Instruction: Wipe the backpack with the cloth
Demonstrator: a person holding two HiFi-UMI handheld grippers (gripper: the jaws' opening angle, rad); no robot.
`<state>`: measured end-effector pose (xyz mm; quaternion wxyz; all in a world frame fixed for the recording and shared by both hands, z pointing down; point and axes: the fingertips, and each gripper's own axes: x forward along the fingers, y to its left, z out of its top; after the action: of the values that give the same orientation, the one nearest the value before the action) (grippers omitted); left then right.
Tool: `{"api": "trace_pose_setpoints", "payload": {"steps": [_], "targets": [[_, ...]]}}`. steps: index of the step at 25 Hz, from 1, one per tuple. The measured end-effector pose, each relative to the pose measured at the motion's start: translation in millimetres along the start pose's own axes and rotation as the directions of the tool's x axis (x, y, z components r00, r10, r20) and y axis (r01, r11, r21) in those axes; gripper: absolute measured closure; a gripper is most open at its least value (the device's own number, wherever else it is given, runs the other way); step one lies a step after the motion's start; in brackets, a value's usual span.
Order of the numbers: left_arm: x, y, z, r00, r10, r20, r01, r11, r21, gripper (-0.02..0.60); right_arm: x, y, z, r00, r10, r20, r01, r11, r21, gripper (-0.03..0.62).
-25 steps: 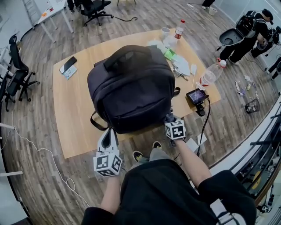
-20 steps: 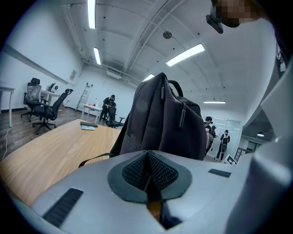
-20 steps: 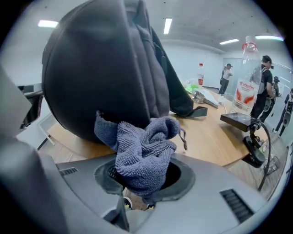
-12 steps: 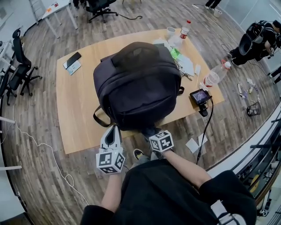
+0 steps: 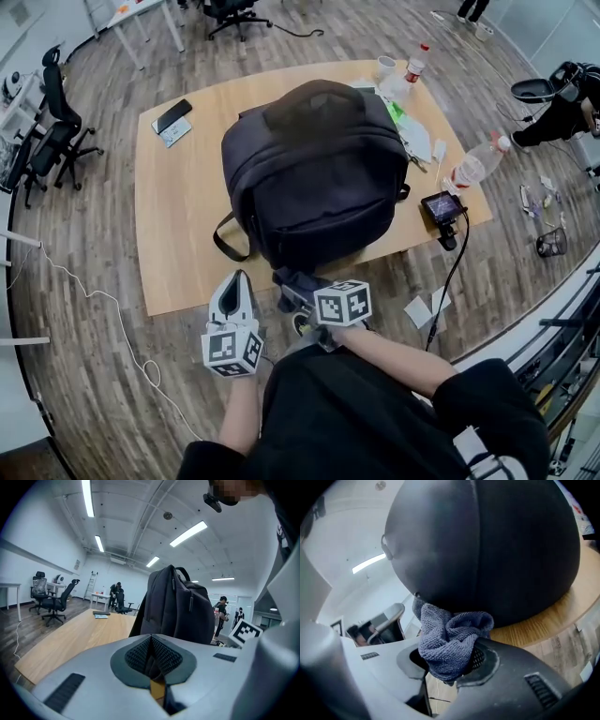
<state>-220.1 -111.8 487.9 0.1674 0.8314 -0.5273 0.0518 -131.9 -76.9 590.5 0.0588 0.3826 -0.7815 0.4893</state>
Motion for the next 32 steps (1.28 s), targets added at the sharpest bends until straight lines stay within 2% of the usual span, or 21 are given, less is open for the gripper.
{"api": "trace_pose_setpoints", "payload": {"steps": [3, 7, 9, 12, 17, 19, 24, 27, 32], "targets": [[-5, 10, -4, 1.000, 0.021, -0.004, -0.021, 1.000, -0.017, 0.565, -14, 36, 18, 0.997, 0.064, 0.030, -0.064, 0.998, -0.004, 0.467], [-2, 10, -4, 1.000, 0.015, -0.003, -0.015, 1.000, -0.022, 0.565, -38, 107, 74, 0.972, 0.183, 0.149, -0.160, 0.975, -0.157, 0.467], [1, 6, -3, 1.000, 0.007, 0.001, -0.006, 1.000, -0.026, 0.565, -52, 125, 104, 0.954, 0.212, 0.210, -0.186, 0.973, -0.135, 0.467], [3, 0, -2, 1.000, -0.011, 0.006, 0.011, 1.000, -0.024, 0.565, -70, 126, 127, 0.946, 0.215, 0.244, -0.210, 0.977, -0.045, 0.467], [5, -8, -2, 0.999, -0.033, 0.004, 0.033, 0.999, -0.019, 0.565, -107, 97, 138, 0.947, 0.140, 0.287, -0.136, 0.990, -0.033, 0.467], [7, -12, -3, 0.999, -0.043, -0.004, 0.043, 0.999, -0.019, 0.565, -106, 85, 131, 0.957, 0.125, 0.261, -0.132, 0.991, 0.010, 0.467], [11, -20, 0, 0.999, -0.051, -0.007, 0.051, 0.999, -0.018, 0.565, -62, 50, 74, 0.988, 0.107, 0.115, -0.122, 0.983, 0.139, 0.467], [12, -25, -2, 0.999, -0.045, -0.017, 0.045, 0.999, -0.011, 0.565, -35, 18, 42, 0.996, 0.086, 0.037, -0.091, 0.986, 0.141, 0.465], [8, -25, -9, 0.999, -0.012, -0.045, 0.012, 1.000, -0.012, 0.565, -6, -39, 6, 0.998, 0.011, -0.064, -0.006, 0.997, 0.074, 0.465]]}}
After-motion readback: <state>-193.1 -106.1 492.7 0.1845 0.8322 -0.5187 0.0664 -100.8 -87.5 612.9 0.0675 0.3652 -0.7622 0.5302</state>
